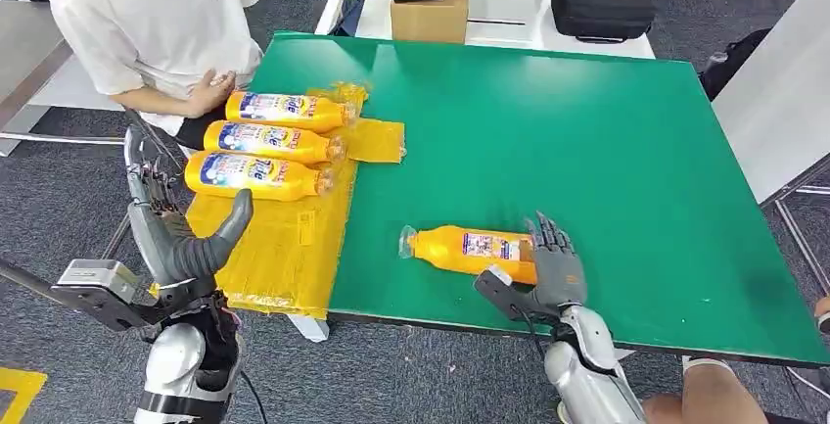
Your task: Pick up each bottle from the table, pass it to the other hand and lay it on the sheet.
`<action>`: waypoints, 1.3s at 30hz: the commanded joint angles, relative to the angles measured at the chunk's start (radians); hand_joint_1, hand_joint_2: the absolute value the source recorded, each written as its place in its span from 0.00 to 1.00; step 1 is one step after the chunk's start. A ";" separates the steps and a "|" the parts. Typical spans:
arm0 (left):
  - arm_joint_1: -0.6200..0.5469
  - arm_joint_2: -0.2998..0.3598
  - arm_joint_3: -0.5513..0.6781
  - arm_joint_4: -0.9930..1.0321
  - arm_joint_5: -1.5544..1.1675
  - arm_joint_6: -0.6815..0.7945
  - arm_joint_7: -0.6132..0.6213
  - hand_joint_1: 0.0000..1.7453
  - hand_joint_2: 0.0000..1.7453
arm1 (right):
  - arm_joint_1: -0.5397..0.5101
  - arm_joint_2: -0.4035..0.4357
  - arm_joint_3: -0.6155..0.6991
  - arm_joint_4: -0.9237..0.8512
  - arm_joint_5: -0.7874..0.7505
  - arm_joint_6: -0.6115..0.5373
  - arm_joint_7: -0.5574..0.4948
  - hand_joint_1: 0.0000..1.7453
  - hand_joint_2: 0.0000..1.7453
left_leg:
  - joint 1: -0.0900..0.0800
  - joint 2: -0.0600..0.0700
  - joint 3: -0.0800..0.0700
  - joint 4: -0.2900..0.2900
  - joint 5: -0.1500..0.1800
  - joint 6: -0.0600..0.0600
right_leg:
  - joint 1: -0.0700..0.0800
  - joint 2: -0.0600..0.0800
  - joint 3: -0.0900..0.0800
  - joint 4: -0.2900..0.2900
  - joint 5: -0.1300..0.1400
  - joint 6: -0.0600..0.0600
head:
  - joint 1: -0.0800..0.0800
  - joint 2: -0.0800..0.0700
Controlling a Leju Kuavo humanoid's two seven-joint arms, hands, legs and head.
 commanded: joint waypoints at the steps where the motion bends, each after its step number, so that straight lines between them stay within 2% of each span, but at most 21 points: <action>1: -0.043 0.008 0.002 0.050 0.001 -0.013 0.023 0.00 1.00 | -0.104 -0.028 0.077 0.166 0.026 0.093 0.021 0.84 1.00 | 0.001 0.002 0.004 0.000 -0.001 -0.001 | 0.001 0.001 0.004 0.000 -0.001 -0.002 | 0.000 0.000; 2: -0.042 0.006 0.005 0.053 0.030 -0.034 0.048 0.00 1.00 | -0.117 -0.030 0.082 0.185 0.023 0.119 0.031 0.98 1.00 | 0.000 0.002 0.003 0.000 -0.001 -0.001 | 0.001 0.001 0.003 -0.001 0.000 -0.002 | 0.000 0.000; 3: -0.036 0.005 0.007 0.060 0.089 -0.079 0.103 0.00 1.00 | -0.128 -0.035 0.088 0.207 0.020 0.147 0.054 0.98 1.00 | 0.001 0.003 0.005 0.000 -0.001 -0.001 | 0.001 0.001 0.004 -0.001 -0.001 -0.002 | 0.000 0.000; 5: -0.031 0.005 0.005 0.070 0.094 -0.089 0.109 0.00 1.00 | -0.152 -0.044 0.110 0.251 0.038 0.177 0.096 0.97 1.00 | 0.001 0.005 0.005 -0.001 -0.001 -0.001 | 0.001 0.001 0.004 -0.001 0.000 -0.002 | 0.000 0.000; 6: -0.029 0.005 0.003 0.071 0.093 -0.093 0.111 0.00 1.00 | -0.168 -0.048 0.135 0.276 0.064 0.195 0.124 0.78 1.00 | 0.001 0.006 0.006 -0.001 -0.001 -0.002 | 0.001 0.001 0.005 -0.001 0.000 -0.003 | 0.000 0.000; 7: -0.027 0.005 0.002 0.074 0.094 -0.102 0.122 0.00 1.00 | -0.191 -0.051 0.152 0.313 0.077 0.233 0.153 0.51 1.00 | 0.000 0.006 0.006 -0.001 -0.001 -0.001 | 0.001 0.001 0.004 -0.001 0.001 -0.002 | 0.000 0.000; 8: -0.027 0.007 0.000 0.079 0.088 -0.103 0.128 0.00 1.00 | -0.205 -0.052 0.157 0.334 0.079 0.256 0.171 0.35 1.00 | 0.000 0.008 0.006 -0.001 0.000 -0.001 | 0.000 0.003 0.004 -0.001 0.002 -0.003 | 0.000 0.000; 9: -0.029 0.007 0.000 0.086 0.074 -0.099 0.139 0.00 1.00 | -0.223 -0.056 0.174 0.361 0.092 0.285 0.189 0.29 1.00 | 0.001 0.008 0.008 -0.001 -0.001 -0.001 | 0.001 0.003 0.005 -0.002 0.002 -0.004 | 0.000 0.000; 10: -0.033 0.009 -0.003 0.099 0.052 -0.094 0.149 0.00 1.00 | -0.239 -0.062 0.184 0.382 0.097 0.311 0.196 0.28 1.00 | 0.000 0.008 0.008 -0.001 0.000 -0.001 | 0.001 0.003 0.005 -0.002 0.002 -0.004 | 0.000 0.000; 12: -0.036 0.018 -0.012 0.127 -0.020 -0.060 0.187 0.00 1.00 | -0.249 -0.074 0.191 0.391 0.106 0.309 0.214 0.71 1.00 | 0.001 0.009 0.012 -0.002 0.000 -0.002 | 0.002 0.004 0.008 -0.003 0.003 -0.005 | 0.000 0.000; 13: -0.033 0.017 -0.014 0.131 -0.032 -0.055 0.190 0.00 1.00 | -0.251 -0.079 0.194 0.392 0.109 0.310 0.216 0.73 1.00 | 0.001 0.008 0.013 -0.002 0.000 -0.002 | 0.001 0.003 0.009 -0.003 0.003 -0.005 | 0.000 0.000; 14: -0.030 0.021 -0.016 0.142 -0.040 -0.062 0.203 0.00 1.00 | -0.253 -0.085 0.197 0.392 0.111 0.319 0.219 0.88 1.00 | 0.001 0.009 0.015 -0.002 0.000 -0.002 | 0.002 0.005 0.011 -0.003 0.003 -0.005 | 0.000 0.000; 16: -0.022 0.020 -0.013 0.145 -0.042 -0.062 0.203 0.00 1.00 | -0.256 -0.093 0.195 0.389 0.109 0.326 0.218 0.97 1.00 | 0.001 0.005 0.018 -0.002 0.000 -0.003 | 0.002 0.001 0.010 -0.004 0.002 -0.006 | 0.001 0.000; 17: -0.020 0.021 -0.011 0.143 -0.042 -0.062 0.203 0.00 1.00 | -0.258 -0.094 0.196 0.389 0.109 0.328 0.218 0.99 1.00 | 0.000 0.006 0.021 -0.002 -0.002 -0.001 | 0.001 0.003 0.007 -0.003 0.000 -0.006 | 0.000 0.000; 22: -0.019 0.020 -0.009 0.142 -0.045 -0.065 0.202 0.00 1.00 | -0.259 -0.097 0.200 0.389 0.107 0.343 0.215 1.00 1.00 | 0.000 0.005 0.021 -0.002 -0.001 -0.001 | 0.001 0.002 0.007 -0.004 0.000 -0.006 | 0.000 0.000; 23: -0.018 0.025 -0.006 0.131 -0.039 -0.079 0.200 0.00 1.00 | -0.245 -0.091 0.172 0.377 0.050 0.315 0.146 1.00 1.00 | 0.001 0.004 0.021 -0.002 -0.002 -0.001 | 0.001 0.003 0.008 -0.004 -0.001 -0.004 | 0.000 0.000; 24: -0.017 0.027 -0.008 0.131 -0.038 -0.083 0.200 0.00 1.00 | -0.240 -0.088 0.150 0.372 0.017 0.311 0.117 1.00 1.00 | 0.001 0.003 0.022 -0.003 -0.002 -0.001 | 0.001 0.003 0.009 -0.004 0.000 -0.002 | 0.000 0.000; 26: -0.016 0.029 -0.011 0.133 -0.035 -0.087 0.197 0.00 1.00 | -0.230 -0.088 0.136 0.358 -0.010 0.294 0.082 1.00 1.00 | 0.001 0.004 0.024 -0.002 -0.003 0.000 | 0.001 0.004 0.022 -0.004 -0.001 -0.002 | 0.000 0.000; 30: -0.006 0.037 -0.029 0.123 -0.024 -0.094 0.185 0.00 1.00 | -0.169 -0.073 0.060 0.253 -0.157 0.224 -0.063 1.00 1.00 | 0.001 0.003 0.023 -0.002 -0.002 0.000 | 0.002 0.004 0.022 -0.005 0.000 -0.002 | 0.000 0.000; 39: -0.003 0.038 -0.031 0.118 -0.024 -0.093 0.185 0.00 1.00 | -0.162 -0.071 0.066 0.237 -0.158 0.224 -0.059 1.00 1.00 | 0.001 0.006 0.020 -0.002 -0.003 -0.001 | 0.002 0.005 0.019 -0.004 0.000 -0.002 | 0.000 0.000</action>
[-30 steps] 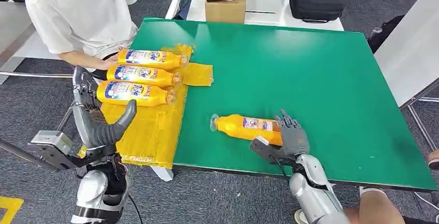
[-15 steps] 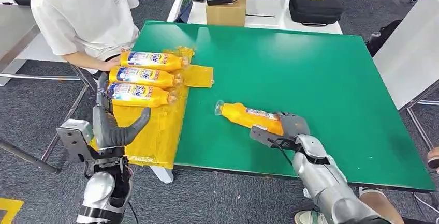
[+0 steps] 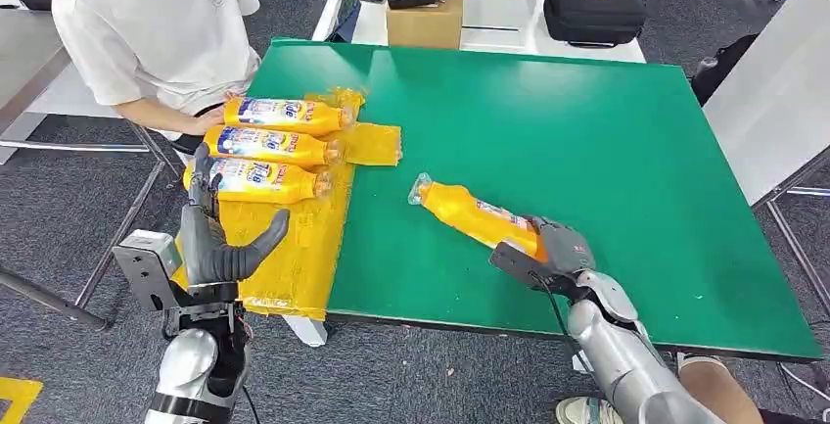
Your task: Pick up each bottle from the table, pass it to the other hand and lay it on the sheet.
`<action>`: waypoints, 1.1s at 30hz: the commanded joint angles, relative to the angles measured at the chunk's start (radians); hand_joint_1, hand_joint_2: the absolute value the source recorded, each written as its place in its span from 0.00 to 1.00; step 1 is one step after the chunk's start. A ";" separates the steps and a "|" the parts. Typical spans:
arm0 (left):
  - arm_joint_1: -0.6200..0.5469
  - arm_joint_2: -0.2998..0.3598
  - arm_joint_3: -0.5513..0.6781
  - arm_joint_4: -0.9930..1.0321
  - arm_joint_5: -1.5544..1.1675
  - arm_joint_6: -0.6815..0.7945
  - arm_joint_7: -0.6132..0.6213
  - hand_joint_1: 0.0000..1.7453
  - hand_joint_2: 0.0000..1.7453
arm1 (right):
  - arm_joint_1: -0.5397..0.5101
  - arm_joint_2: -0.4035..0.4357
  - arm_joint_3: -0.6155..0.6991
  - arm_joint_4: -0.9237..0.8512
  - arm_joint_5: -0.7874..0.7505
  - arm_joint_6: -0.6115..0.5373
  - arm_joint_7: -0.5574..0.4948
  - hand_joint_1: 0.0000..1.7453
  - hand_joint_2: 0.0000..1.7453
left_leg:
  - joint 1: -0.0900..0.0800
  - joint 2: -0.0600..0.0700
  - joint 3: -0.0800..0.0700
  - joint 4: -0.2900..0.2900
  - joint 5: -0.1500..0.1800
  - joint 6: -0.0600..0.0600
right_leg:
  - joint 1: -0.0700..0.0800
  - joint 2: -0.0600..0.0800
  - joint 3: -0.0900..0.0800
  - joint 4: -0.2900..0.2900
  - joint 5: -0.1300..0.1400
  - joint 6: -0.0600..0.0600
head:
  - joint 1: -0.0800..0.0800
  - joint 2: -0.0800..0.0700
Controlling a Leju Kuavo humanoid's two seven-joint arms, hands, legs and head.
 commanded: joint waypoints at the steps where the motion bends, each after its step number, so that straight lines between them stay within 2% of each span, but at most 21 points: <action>1: -0.016 0.029 -0.020 0.042 0.005 -0.001 0.001 0.00 1.00 | 0.044 0.010 -0.027 0.001 -0.005 0.007 -0.004 1.00 1.00 | 0.001 -0.001 0.001 -0.001 0.000 -0.001 | 0.001 -0.002 0.001 -0.001 -0.001 -0.001 | 0.000 0.000; 2: -0.016 0.029 -0.020 0.042 0.005 -0.001 0.001 0.00 1.00 | 0.044 0.010 -0.027 0.001 -0.005 0.007 -0.004 1.00 1.00 | 0.001 -0.002 0.001 -0.001 0.000 -0.002 | 0.001 -0.003 0.002 -0.001 -0.001 -0.002 | 0.000 0.000; 3: -0.015 0.032 -0.026 0.041 0.014 -0.010 -0.001 0.00 1.00 | 0.069 0.023 -0.060 -0.050 -0.063 -0.047 -0.065 1.00 1.00 | 0.001 -0.001 0.001 -0.001 0.000 -0.001 | 0.001 -0.002 0.002 -0.001 -0.001 -0.002 | 0.000 0.000; 7: -0.018 0.035 -0.060 0.051 0.031 -0.034 -0.013 0.00 1.00 | 0.207 0.076 -0.133 -0.382 -0.258 -0.090 -0.203 1.00 1.00 | 0.001 -0.001 0.000 -0.001 0.000 -0.001 | 0.001 -0.002 0.001 -0.001 -0.001 -0.001 | 0.000 0.000; 9: -0.021 0.036 -0.083 0.068 0.030 -0.048 -0.026 0.00 1.00 | 0.263 0.094 -0.139 -0.538 -0.324 -0.098 -0.232 1.00 1.00 | 0.000 -0.002 -0.003 0.000 0.000 -0.001 | 0.000 -0.001 -0.002 0.001 -0.001 -0.002 | 0.000 0.000; 13: -0.007 0.043 -0.147 0.110 -0.025 -0.093 -0.023 0.00 1.00 | 0.308 0.122 -0.140 -0.675 -0.380 -0.134 -0.275 1.00 1.00 | 0.000 -0.002 -0.009 0.000 0.000 -0.001 | 0.000 -0.002 -0.008 0.001 -0.002 -0.002 | 0.000 0.000; 15: 0.014 0.045 -0.190 0.143 -0.007 -0.187 0.023 0.00 1.00 | 0.330 0.139 -0.144 -0.724 -0.391 -0.198 -0.327 1.00 1.00 | 0.000 -0.002 -0.009 -0.001 -0.001 -0.001 | 0.000 -0.003 -0.007 0.001 -0.003 -0.002 | 0.000 0.000; 17: 0.032 0.036 -0.216 0.176 0.016 -0.228 0.036 0.00 1.00 | 0.342 0.155 -0.141 -0.758 -0.404 -0.236 -0.355 1.00 1.00 | 0.000 -0.003 -0.009 -0.001 -0.002 -0.001 | 0.000 -0.004 -0.007 0.000 -0.003 -0.002 | 0.000 0.000; 19: 0.043 -0.014 -0.206 0.201 0.146 -0.254 0.029 0.00 1.00 | 0.352 0.171 -0.113 -0.794 -0.396 -0.308 -0.394 1.00 1.00 | -0.001 -0.002 -0.012 -0.001 0.000 0.000 | -0.001 -0.002 -0.010 0.000 -0.002 -0.001 | 0.000 0.000; 21: 0.034 -0.029 -0.220 0.204 0.259 -0.279 0.036 0.00 1.00 | 0.352 0.181 -0.074 -0.806 -0.394 -0.349 -0.408 1.00 1.00 | 0.000 -0.001 -0.013 0.000 -0.001 -0.001 | 0.000 -0.002 -0.011 0.001 -0.002 -0.001 | 0.000 0.000; 25: 0.045 0.010 -0.304 0.132 0.380 -0.427 0.000 0.00 1.00 | 0.325 0.187 0.034 -0.738 -0.406 -0.311 -0.417 1.00 1.00 | 0.000 0.000 -0.012 0.000 -0.002 -0.002 | 0.000 -0.002 -0.011 0.001 -0.002 -0.002 | 0.000 0.000; 33: 0.058 0.027 -0.336 0.078 0.382 -0.470 -0.019 0.00 1.00 | 0.333 0.172 0.112 -0.719 -0.362 -0.283 -0.449 1.00 1.00 | 0.001 0.000 -0.013 -0.001 -0.002 -0.002 | 0.001 -0.001 -0.011 0.000 -0.002 -0.002 | 0.000 0.000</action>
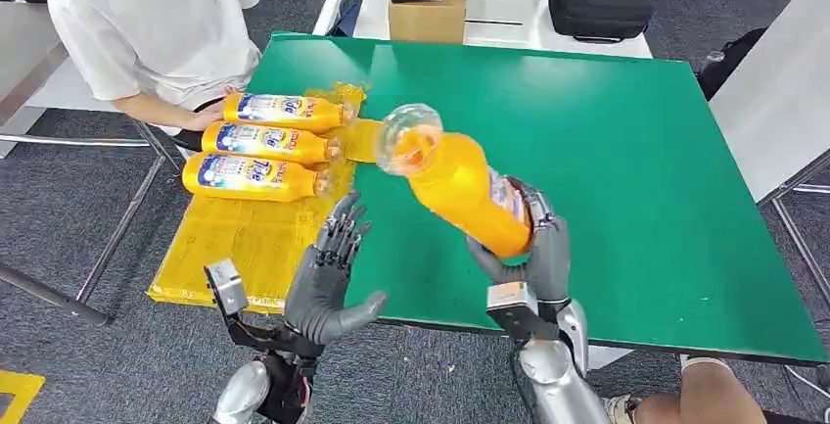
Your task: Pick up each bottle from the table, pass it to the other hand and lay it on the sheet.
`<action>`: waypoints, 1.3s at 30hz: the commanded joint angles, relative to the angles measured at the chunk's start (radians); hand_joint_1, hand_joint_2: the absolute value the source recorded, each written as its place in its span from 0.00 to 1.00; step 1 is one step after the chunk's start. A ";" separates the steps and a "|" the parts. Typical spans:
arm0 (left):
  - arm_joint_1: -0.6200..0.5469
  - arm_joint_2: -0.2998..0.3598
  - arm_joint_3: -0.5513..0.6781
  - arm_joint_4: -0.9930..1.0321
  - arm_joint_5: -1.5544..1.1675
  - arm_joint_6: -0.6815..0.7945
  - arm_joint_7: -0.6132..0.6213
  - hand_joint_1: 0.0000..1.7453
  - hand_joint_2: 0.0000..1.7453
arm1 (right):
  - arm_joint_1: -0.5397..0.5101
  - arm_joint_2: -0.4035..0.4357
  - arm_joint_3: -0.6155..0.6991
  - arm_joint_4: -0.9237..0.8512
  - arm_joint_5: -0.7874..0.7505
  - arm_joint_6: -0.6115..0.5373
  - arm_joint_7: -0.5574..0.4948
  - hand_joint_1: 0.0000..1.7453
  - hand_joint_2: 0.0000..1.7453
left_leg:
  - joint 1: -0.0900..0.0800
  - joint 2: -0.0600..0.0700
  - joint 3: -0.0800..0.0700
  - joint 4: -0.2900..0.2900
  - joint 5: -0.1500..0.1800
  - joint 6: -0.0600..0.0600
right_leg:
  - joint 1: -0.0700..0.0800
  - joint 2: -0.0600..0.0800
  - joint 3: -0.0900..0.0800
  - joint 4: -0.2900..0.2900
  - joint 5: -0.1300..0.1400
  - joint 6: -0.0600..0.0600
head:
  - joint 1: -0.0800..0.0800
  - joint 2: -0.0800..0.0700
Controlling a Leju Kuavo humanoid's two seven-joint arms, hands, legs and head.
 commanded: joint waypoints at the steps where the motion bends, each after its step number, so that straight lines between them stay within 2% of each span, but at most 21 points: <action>1: -0.011 0.051 -0.069 -0.024 0.003 -0.034 -0.017 0.00 1.00 | -0.013 -0.013 0.125 0.039 0.068 -0.001 -0.016 1.00 1.00 | 0.001 0.001 0.005 -0.001 -0.002 -0.002 | 0.001 0.000 0.005 -0.001 -0.002 -0.002 | 0.000 0.000; 4: -0.020 0.049 -0.066 -0.026 0.002 -0.032 -0.016 0.00 1.00 | -0.008 -0.002 0.156 0.062 0.089 -0.006 -0.013 1.00 1.00 | 0.001 0.002 0.005 -0.001 -0.002 -0.002 | 0.001 0.000 0.005 -0.001 -0.002 -0.002 | 0.000 0.000; 8: -0.029 0.032 -0.062 -0.029 -0.064 0.041 -0.030 0.00 1.00 | -0.012 -0.002 0.237 0.126 0.111 0.025 0.008 1.00 1.00 | 0.001 0.002 0.006 -0.001 -0.002 -0.002 | 0.002 0.000 0.006 -0.002 -0.002 -0.003 | 0.000 0.000; 10: -0.029 0.037 -0.076 -0.030 -0.057 0.038 -0.001 0.00 1.00 | -0.020 -0.007 0.254 0.134 0.125 0.011 0.019 1.00 1.00 | 0.001 0.002 0.006 -0.001 -0.002 -0.002 | 0.002 0.000 0.006 -0.002 -0.002 -0.003 | 0.000 0.000; 18: -0.050 0.017 -0.068 -0.008 -0.158 0.154 -0.024 0.00 1.00 | -0.044 -0.014 0.296 0.126 0.140 0.055 0.055 1.00 1.00 | 0.000 0.001 0.002 -0.001 -0.001 -0.001 | 0.000 0.000 0.002 -0.001 -0.001 -0.001 | 0.000 0.000; 27: -0.047 0.018 -0.067 -0.014 -0.153 0.152 -0.025 0.00 1.00 | -0.045 -0.013 0.300 0.135 0.138 0.057 0.055 1.00 1.00 | 0.001 0.000 0.005 -0.001 -0.002 -0.002 | 0.001 -0.001 0.005 -0.001 -0.002 -0.003 | 0.000 0.000; 29: -0.043 0.026 -0.067 -0.022 -0.109 0.116 -0.026 0.00 1.00 | -0.046 -0.010 0.309 0.149 0.137 0.067 0.054 1.00 1.00 | 0.000 0.001 0.002 -0.001 -0.001 -0.001 | 0.001 0.000 0.002 -0.001 -0.001 -0.002 | 0.000 0.000; 31: -0.040 0.049 -0.079 -0.028 0.008 -0.004 -0.005 0.02 1.00 | -0.047 -0.005 0.311 0.174 0.130 0.060 0.048 1.00 1.00 | 0.000 0.001 0.003 -0.001 -0.001 -0.001 | 0.001 0.000 0.003 -0.001 -0.001 -0.002 | 0.000 0.000; 32: -0.035 0.051 -0.075 -0.029 0.030 -0.028 -0.006 0.10 1.00 | -0.049 -0.003 0.312 0.187 0.124 0.065 0.045 1.00 1.00 | 0.000 0.001 0.002 -0.001 -0.001 -0.001 | 0.001 0.000 0.002 -0.001 -0.001 -0.002 | 0.000 0.000; 33: -0.035 0.047 -0.072 -0.031 0.030 -0.046 -0.019 0.34 1.00 | -0.050 -0.003 0.313 0.201 0.123 0.064 0.039 1.00 1.00 | 0.001 0.001 0.005 -0.002 -0.001 -0.002 | 0.001 0.000 0.005 -0.002 -0.001 -0.002 | 0.000 0.000; 34: -0.035 0.045 -0.073 -0.031 0.036 -0.054 -0.020 0.87 1.00 | -0.049 -0.002 0.314 0.205 0.121 0.065 0.038 1.00 1.00 | 0.000 0.001 0.003 -0.001 -0.001 -0.001 | 0.001 0.000 0.003 -0.001 -0.001 -0.002 | 0.000 0.000; 35: -0.037 0.043 -0.071 -0.030 0.040 -0.055 -0.018 1.00 1.00 | -0.048 -0.001 0.313 0.207 0.120 0.065 0.038 1.00 1.00 | 0.001 0.001 0.005 -0.002 -0.002 -0.002 | 0.001 0.000 0.005 -0.002 -0.001 -0.003 | 0.000 0.000; 36: -0.042 0.038 -0.067 -0.025 0.042 -0.052 -0.016 1.00 1.00 | -0.042 0.000 0.316 0.206 0.119 0.069 0.038 1.00 1.00 | 0.000 0.001 0.003 -0.001 -0.001 -0.001 | 0.000 0.001 0.003 -0.001 -0.001 -0.002 | 0.000 0.000; 37: -0.043 0.032 -0.060 -0.021 0.049 -0.047 -0.011 1.00 1.00 | -0.039 -0.002 0.320 0.205 0.127 0.067 0.042 0.56 1.00 | 0.000 0.001 0.002 -0.001 -0.001 -0.001 | 0.001 0.000 0.002 -0.001 -0.001 -0.002 | 0.000 0.000; 38: -0.044 0.029 -0.056 -0.018 0.055 -0.045 -0.007 1.00 1.00 | -0.031 0.002 0.313 0.202 0.127 0.053 0.046 0.00 1.00 | 0.001 0.001 0.004 -0.001 -0.002 -0.001 | 0.001 0.000 0.005 -0.002 -0.001 -0.002 | 0.000 0.000; 39: -0.046 0.026 -0.051 -0.014 0.063 -0.045 -0.003 1.00 1.00 | -0.025 0.002 0.320 0.202 0.128 0.056 0.044 0.00 1.00 | 0.000 0.000 0.002 -0.001 -0.001 -0.001 | 0.001 -0.001 0.002 -0.001 -0.001 -0.001 | 0.000 0.000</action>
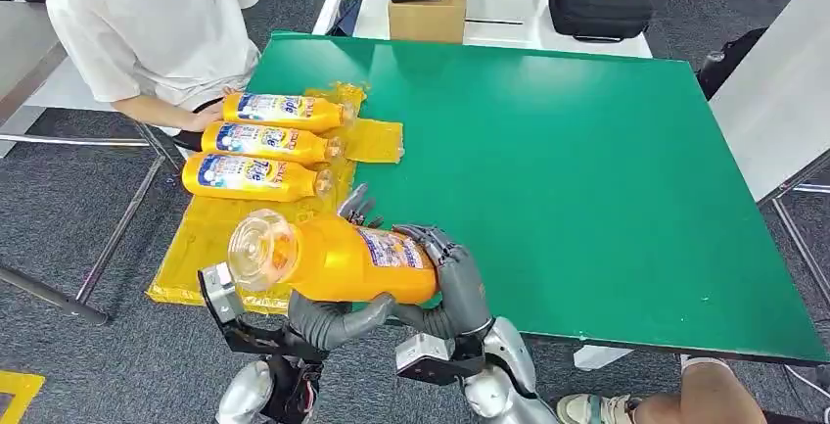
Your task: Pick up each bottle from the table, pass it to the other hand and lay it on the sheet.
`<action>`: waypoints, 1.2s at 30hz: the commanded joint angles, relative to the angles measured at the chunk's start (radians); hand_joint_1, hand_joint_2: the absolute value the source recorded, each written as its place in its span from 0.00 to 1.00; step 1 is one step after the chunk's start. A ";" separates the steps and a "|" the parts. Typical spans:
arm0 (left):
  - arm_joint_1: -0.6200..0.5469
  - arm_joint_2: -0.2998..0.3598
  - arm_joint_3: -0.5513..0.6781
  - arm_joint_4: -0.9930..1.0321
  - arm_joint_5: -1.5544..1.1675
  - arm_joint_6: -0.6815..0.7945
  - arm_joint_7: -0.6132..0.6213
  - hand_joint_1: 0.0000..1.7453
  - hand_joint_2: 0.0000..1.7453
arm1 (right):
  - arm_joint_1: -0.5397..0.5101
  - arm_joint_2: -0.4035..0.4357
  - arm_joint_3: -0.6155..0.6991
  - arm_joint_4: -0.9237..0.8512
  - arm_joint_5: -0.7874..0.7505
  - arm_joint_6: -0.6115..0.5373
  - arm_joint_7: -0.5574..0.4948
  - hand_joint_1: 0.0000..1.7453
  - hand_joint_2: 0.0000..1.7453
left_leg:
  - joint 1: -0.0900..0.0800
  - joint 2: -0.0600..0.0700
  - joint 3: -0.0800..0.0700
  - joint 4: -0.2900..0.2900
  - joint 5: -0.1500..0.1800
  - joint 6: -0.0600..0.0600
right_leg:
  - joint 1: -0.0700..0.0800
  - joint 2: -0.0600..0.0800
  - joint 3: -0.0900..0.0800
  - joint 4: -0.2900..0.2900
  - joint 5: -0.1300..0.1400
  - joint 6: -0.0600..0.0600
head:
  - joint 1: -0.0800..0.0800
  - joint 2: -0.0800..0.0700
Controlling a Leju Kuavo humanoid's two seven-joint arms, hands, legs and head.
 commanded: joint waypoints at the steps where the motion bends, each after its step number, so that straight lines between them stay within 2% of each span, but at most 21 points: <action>1: -0.037 0.018 0.006 0.038 0.044 -0.012 0.020 1.00 1.00 | -0.018 -0.008 0.048 0.097 0.006 -0.002 0.001 0.00 0.00 | 0.001 0.000 0.005 -0.001 -0.001 -0.001 | 0.001 -0.001 0.005 -0.001 -0.001 -0.002 | 0.000 0.000; 13: -0.044 0.026 0.010 0.055 0.071 -0.043 0.028 1.00 1.00 | -0.003 -0.005 0.046 0.078 0.001 -0.020 -0.009 0.00 0.00 | 0.001 0.000 0.004 -0.001 -0.001 -0.001 | 0.001 -0.002 0.004 -0.001 -0.001 -0.002 | 0.000 0.000; 19: -0.054 0.025 0.061 0.064 0.043 -0.016 0.014 1.00 1.00 | 0.013 -0.009 0.028 0.049 0.004 -0.063 -0.019 0.00 0.00 | 0.001 -0.001 0.006 -0.002 -0.001 -0.002 | 0.001 -0.002 0.006 -0.002 -0.002 -0.003 | 0.000 0.000; 22: -0.079 0.034 0.103 0.069 -0.081 0.102 -0.013 1.00 1.00 | 0.023 -0.013 0.020 0.025 0.010 -0.096 -0.024 0.00 0.00 | 0.001 0.000 0.005 -0.001 -0.001 -0.002 | 0.001 -0.002 0.005 -0.001 -0.002 -0.003 | 0.000 0.000; 26: -0.173 0.101 0.189 0.159 -0.464 0.365 0.003 1.00 1.00 | 0.042 -0.036 0.014 -0.027 0.013 -0.101 -0.030 0.00 0.00 | 0.000 0.000 0.003 -0.001 0.000 -0.001 | 0.001 -0.001 0.003 -0.001 0.000 -0.002 | 0.000 0.000; 31: -0.231 0.165 0.320 0.251 -0.649 0.392 0.041 1.00 1.00 | 0.052 -0.039 -0.020 -0.065 -0.020 -0.078 -0.047 0.00 0.00 | 0.001 0.001 0.004 -0.002 0.000 -0.002 | 0.001 0.000 0.003 -0.001 0.000 -0.002 | 0.000 0.000; 33: -0.247 0.174 0.360 0.281 -0.708 0.380 0.041 1.00 1.00 | 0.049 -0.040 -0.028 -0.049 -0.068 -0.004 -0.067 0.00 0.00 | 0.002 0.001 0.005 -0.002 0.000 -0.002 | 0.001 0.000 0.004 0.000 -0.001 -0.002 | 0.000 0.000; 35: -0.253 0.189 0.376 0.306 -0.764 0.368 0.050 1.00 1.00 | 0.047 -0.041 -0.038 -0.038 -0.074 0.025 -0.074 0.00 0.00 | 0.002 0.000 0.005 -0.001 0.000 -0.002 | 0.002 -0.001 0.005 0.000 -0.001 -0.003 | 0.000 0.000; 36: -0.259 0.217 0.359 0.327 -0.863 0.391 0.053 1.00 1.00 | 0.043 -0.042 -0.042 -0.036 -0.069 0.028 -0.079 0.00 0.00 | 0.002 0.001 0.004 -0.001 0.000 -0.002 | 0.001 0.000 0.003 0.000 -0.001 -0.002 | 0.000 0.000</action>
